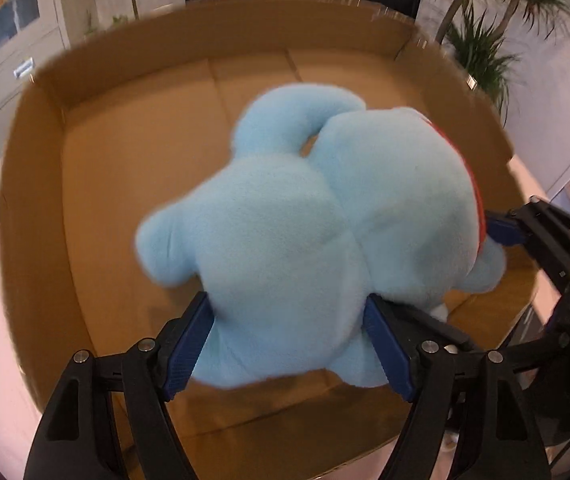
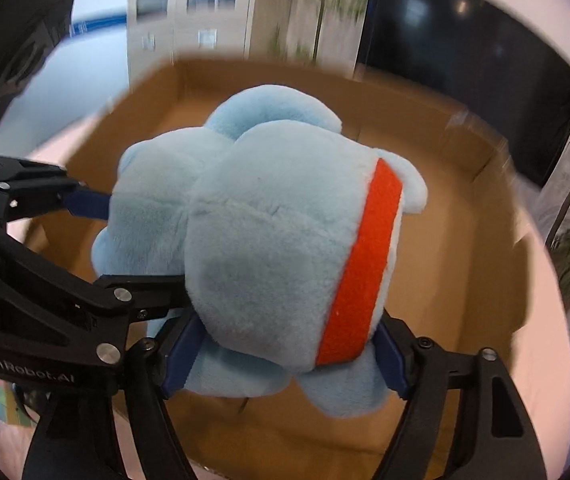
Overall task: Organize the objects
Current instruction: 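Carry the plush toy over the cardboard box with the right gripper, then open the right gripper to drop the plush toy into the box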
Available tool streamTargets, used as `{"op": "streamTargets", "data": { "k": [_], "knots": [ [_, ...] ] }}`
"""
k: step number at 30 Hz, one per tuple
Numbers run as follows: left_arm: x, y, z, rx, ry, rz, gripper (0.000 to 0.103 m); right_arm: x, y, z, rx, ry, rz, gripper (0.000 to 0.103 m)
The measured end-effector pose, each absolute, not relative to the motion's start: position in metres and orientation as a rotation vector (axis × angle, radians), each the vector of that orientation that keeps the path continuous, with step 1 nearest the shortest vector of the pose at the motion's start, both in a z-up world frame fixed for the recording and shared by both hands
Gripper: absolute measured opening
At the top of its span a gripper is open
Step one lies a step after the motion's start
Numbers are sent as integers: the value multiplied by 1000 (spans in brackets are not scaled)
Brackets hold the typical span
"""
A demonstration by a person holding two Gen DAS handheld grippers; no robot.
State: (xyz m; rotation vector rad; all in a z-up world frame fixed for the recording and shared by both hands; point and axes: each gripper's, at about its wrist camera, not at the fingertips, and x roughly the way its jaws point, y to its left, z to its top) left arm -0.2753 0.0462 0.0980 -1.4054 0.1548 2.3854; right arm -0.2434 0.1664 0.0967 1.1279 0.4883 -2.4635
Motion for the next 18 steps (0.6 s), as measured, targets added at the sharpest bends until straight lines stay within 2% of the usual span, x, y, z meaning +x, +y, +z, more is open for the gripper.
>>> {"op": "streamTargets", "data": {
  "k": [2, 6, 8, 11, 13, 15, 18],
  "knots": [
    [-267, 44, 105, -1387, 152, 2398, 76, -237, 173, 98, 1168, 467, -2460, 75],
    [-244, 47, 137, -1294, 259, 2540, 76, -212, 201, 131, 1112, 401, -2511, 77],
    [-232, 42, 155, -1245, 210, 2540, 77, -192, 222, 149, 1035, 354, -2529, 78],
    [-198, 52, 165, -1174, 130, 2499, 85, -164, 274, 160, 983, 221, -2538, 82],
    [-181, 60, 161, -1171, 42, 2450, 91, -151, 302, 153, 985, 145, -2530, 83],
    [-159, 80, 144, -1200, -37, 2341, 91, -137, 332, 133, 1025, 64, -2462, 85],
    [-133, 128, 104, -1255, 19, 2246, 88, -129, 363, 93, 1111, -52, -2400, 85]
  ]
}}
